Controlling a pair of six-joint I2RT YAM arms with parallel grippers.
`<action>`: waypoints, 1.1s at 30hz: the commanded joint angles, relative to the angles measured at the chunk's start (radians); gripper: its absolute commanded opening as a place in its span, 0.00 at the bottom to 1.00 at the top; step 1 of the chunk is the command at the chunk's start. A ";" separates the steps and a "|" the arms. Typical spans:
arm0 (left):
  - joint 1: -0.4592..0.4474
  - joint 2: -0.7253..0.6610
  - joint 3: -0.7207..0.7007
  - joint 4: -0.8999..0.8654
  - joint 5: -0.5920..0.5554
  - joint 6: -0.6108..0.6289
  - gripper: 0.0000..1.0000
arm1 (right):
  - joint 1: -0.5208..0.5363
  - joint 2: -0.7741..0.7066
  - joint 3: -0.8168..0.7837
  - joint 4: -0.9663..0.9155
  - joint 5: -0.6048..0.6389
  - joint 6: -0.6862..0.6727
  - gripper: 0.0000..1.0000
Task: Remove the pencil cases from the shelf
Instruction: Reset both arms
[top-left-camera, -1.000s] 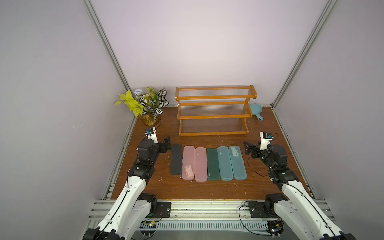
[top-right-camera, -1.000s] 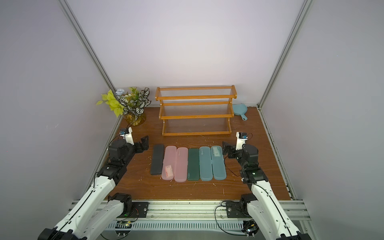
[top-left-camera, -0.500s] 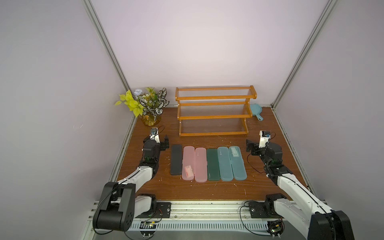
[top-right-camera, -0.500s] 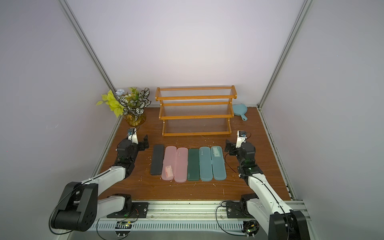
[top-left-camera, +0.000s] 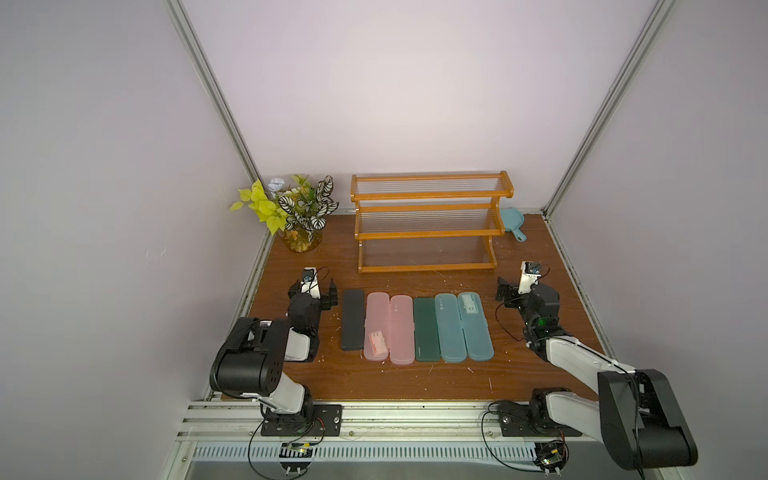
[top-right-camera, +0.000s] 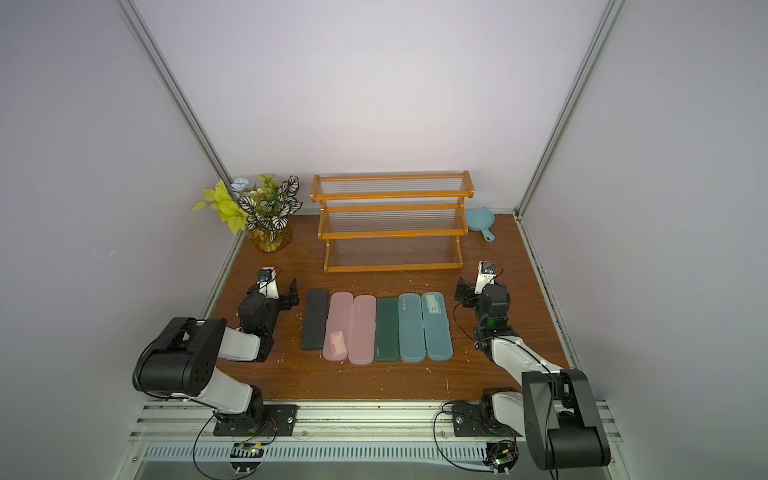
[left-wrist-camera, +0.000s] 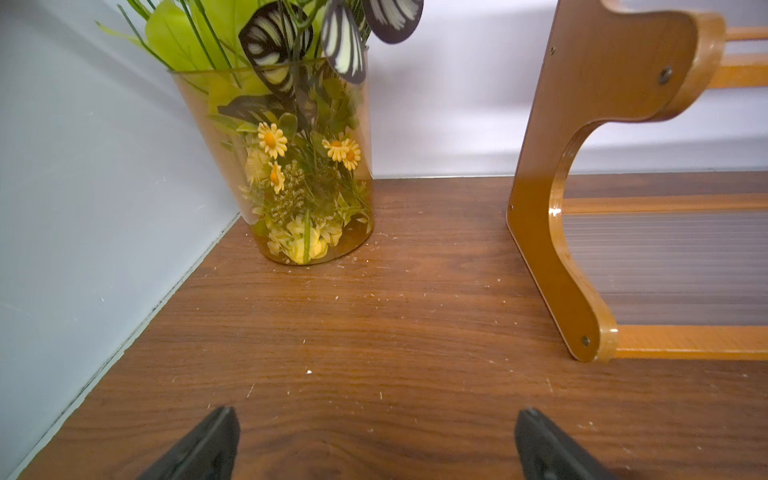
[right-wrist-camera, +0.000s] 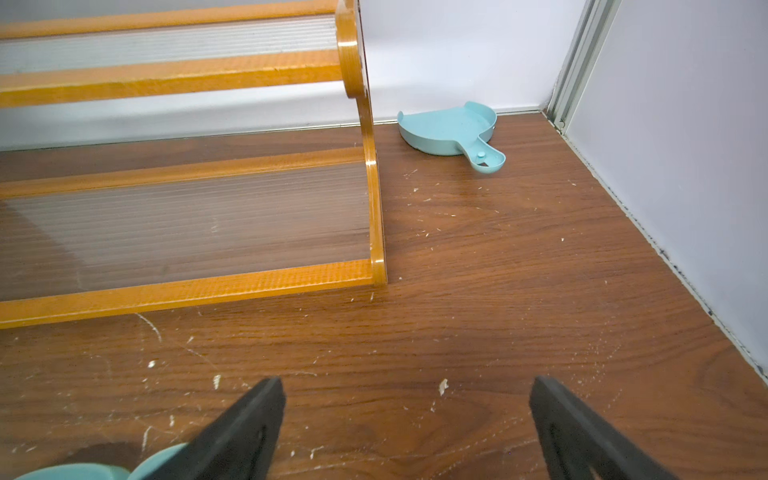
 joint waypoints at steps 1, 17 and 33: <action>0.013 0.001 -0.006 0.086 0.015 0.013 0.98 | -0.011 0.052 -0.017 0.204 0.012 -0.046 0.99; 0.012 -0.002 -0.009 0.086 0.021 0.019 0.98 | -0.019 0.333 -0.094 0.661 -0.016 -0.098 0.99; 0.014 0.007 -0.002 0.084 0.019 0.014 0.98 | -0.018 0.325 -0.093 0.646 -0.017 -0.101 0.99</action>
